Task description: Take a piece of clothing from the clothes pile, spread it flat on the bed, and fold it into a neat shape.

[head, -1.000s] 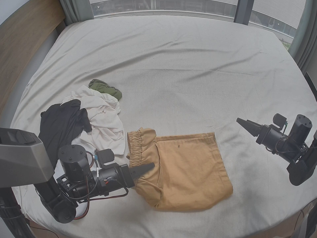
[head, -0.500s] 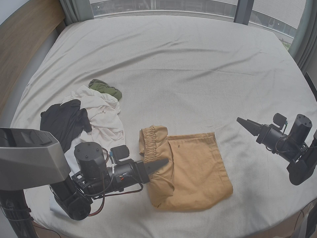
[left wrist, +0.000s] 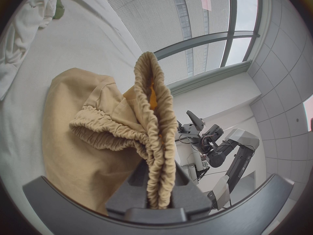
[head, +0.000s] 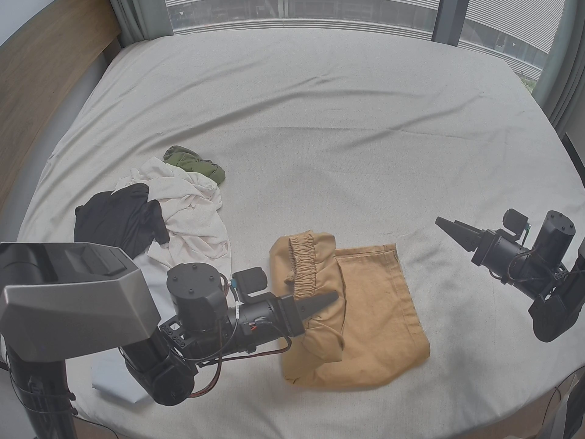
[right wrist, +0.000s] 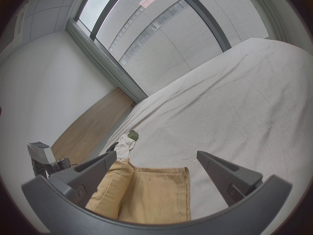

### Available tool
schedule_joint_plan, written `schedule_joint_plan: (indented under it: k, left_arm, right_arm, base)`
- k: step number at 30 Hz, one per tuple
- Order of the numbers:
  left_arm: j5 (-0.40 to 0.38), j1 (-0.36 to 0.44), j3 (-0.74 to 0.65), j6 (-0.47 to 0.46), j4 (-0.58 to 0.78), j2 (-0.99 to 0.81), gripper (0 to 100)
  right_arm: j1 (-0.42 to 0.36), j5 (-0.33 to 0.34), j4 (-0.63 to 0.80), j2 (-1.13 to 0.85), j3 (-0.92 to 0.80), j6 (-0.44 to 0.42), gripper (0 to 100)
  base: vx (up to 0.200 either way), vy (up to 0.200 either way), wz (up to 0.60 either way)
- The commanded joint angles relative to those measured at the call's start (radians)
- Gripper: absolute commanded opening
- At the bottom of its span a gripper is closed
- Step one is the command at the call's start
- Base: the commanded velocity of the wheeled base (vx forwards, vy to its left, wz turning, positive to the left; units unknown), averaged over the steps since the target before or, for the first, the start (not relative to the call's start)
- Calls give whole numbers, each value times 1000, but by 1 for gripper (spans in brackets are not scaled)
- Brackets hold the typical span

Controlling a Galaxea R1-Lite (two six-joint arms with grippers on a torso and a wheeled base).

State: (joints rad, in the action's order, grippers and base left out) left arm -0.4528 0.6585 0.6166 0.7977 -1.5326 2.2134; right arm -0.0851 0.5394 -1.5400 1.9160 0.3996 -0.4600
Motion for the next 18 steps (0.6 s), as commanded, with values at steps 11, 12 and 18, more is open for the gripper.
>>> schedule_joint_plan:
  k: [11, 12, 18]
  left_arm:
    - [0, 67, 77, 3, 6, 65, 0]
    - [0, 76, 84, 3, 9, 69, 0]
    - [0, 85, 98, 3, 20, 81, 0]
  right_arm:
    - [-2, 1, 0, -3, -2, 0, 100]
    - [-4, 1, 0, -3, -2, 0, 100]
    - [-4, 1, 0, -5, -2, 0, 100]
  base:
    - [0, 0, 0]
    - [0, 0, 0]
    - [0, 0, 0]
